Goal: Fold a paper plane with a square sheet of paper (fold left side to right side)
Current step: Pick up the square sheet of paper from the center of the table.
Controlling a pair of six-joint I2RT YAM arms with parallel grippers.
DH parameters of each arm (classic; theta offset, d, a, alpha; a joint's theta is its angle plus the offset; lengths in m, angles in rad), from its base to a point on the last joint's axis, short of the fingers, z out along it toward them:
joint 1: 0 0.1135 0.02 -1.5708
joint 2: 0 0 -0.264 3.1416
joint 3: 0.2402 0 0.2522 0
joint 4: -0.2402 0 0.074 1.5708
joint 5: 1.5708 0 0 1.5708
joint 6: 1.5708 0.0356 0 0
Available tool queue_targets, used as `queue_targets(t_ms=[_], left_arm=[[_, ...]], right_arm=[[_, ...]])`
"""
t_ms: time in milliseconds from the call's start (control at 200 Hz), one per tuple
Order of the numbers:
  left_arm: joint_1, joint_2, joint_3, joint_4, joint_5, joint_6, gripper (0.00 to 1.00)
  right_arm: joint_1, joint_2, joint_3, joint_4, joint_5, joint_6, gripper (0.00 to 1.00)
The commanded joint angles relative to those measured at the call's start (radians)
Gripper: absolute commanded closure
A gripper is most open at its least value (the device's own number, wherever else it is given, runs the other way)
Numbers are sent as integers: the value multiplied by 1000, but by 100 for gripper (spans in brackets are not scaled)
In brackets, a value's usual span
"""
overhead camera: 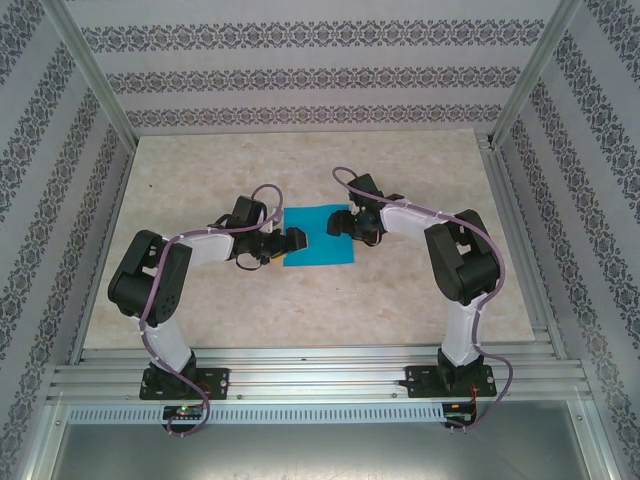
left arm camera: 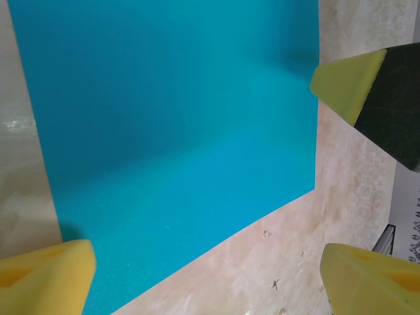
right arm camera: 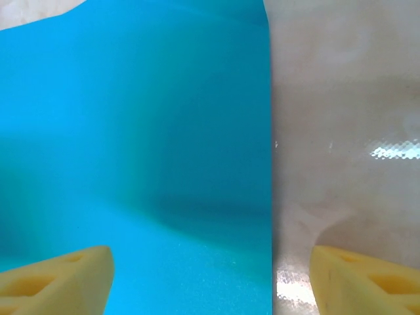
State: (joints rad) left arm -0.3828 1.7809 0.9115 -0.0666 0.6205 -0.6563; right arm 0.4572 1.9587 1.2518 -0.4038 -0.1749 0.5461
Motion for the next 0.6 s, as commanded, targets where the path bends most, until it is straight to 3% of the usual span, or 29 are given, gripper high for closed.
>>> queue_targets(t_ms=[0, 270, 594], left_arm=[[-21, 35, 17, -2, -13, 7, 10], [-22, 43, 23, -24, -31, 17, 10], [-25, 54, 29, -38, -42, 25, 10]], right_arm=[[11, 19, -38, 77, -111, 52, 24], [12, -16, -80, 182, -196, 118, 32], [14, -44, -87, 206, -206, 127, 39]])
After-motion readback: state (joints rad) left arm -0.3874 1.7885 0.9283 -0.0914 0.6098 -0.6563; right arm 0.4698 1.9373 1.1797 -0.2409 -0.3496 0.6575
